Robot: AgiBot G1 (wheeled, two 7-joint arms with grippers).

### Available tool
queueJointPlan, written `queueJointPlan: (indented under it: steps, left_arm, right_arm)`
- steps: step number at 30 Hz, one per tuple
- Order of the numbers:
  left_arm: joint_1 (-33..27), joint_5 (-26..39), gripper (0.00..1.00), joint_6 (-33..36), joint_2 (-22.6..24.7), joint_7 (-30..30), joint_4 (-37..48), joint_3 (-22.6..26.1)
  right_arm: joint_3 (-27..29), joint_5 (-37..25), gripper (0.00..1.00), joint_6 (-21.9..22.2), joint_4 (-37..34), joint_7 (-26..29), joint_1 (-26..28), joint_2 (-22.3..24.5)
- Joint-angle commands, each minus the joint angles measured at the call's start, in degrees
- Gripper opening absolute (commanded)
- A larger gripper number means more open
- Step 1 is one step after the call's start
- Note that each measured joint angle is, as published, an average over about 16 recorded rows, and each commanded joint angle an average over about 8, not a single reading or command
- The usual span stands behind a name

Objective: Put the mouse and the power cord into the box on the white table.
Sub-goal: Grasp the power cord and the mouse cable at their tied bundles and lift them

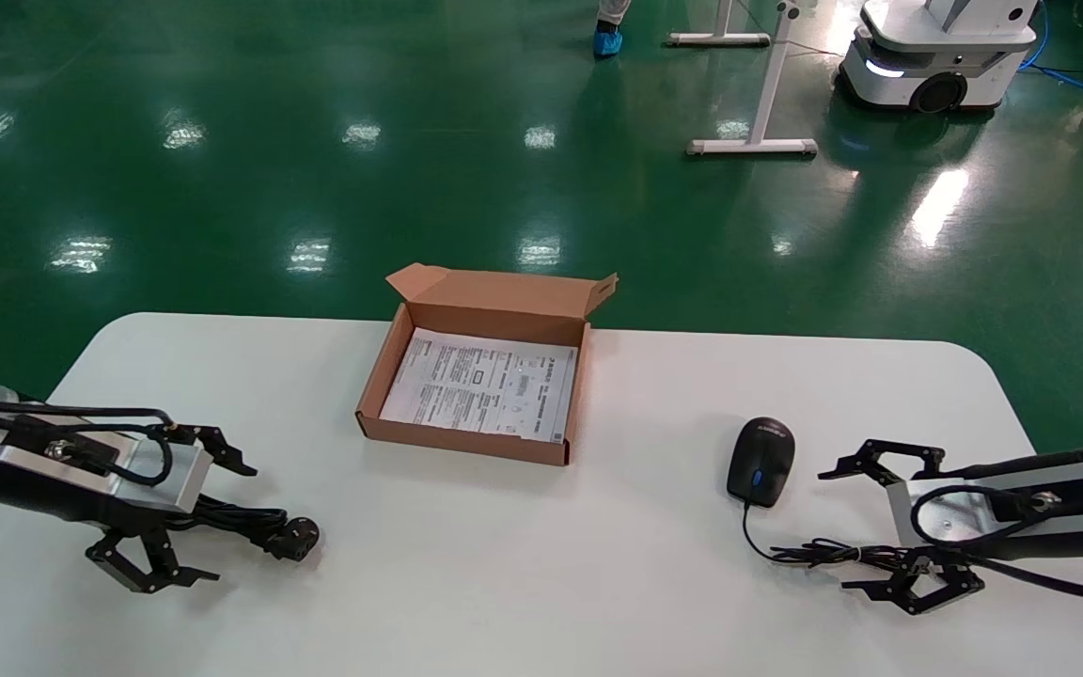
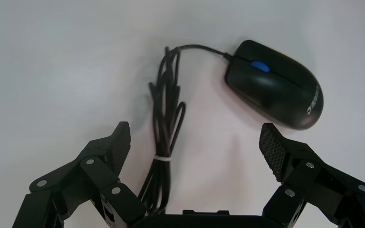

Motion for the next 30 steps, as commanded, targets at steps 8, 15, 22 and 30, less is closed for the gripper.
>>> queueJointPlan:
  steps: [8,15,22,30]
  left_arm:
    - [-1.0,0.8,0.0,-0.9,1.5,3.2,5.8,0.6]
    - [-0.9,0.8,0.0,-1.0,1.4,3.1,5.4,0.5]
    - [-0.8,0.6,0.0,-0.9,1.2,2.9,4.8,0.4]
    - [-0.6,0.5,0.0,-0.7,1.1,2.8,4.4,0.4]
  right_arm:
    - [-0.6,-1.1,0.0,0.9,-4.9,-1.8,1.7,-2.1]
    - [-0.5,-1.0,0.0,0.9,-4.6,-1.8,1.7,-2.0]
    - [-0.4,-0.8,0.0,0.8,-4.1,-1.6,1.4,-1.8]
    - [-0.4,-0.7,0.0,0.8,-3.8,-1.5,1.3,-1.7]
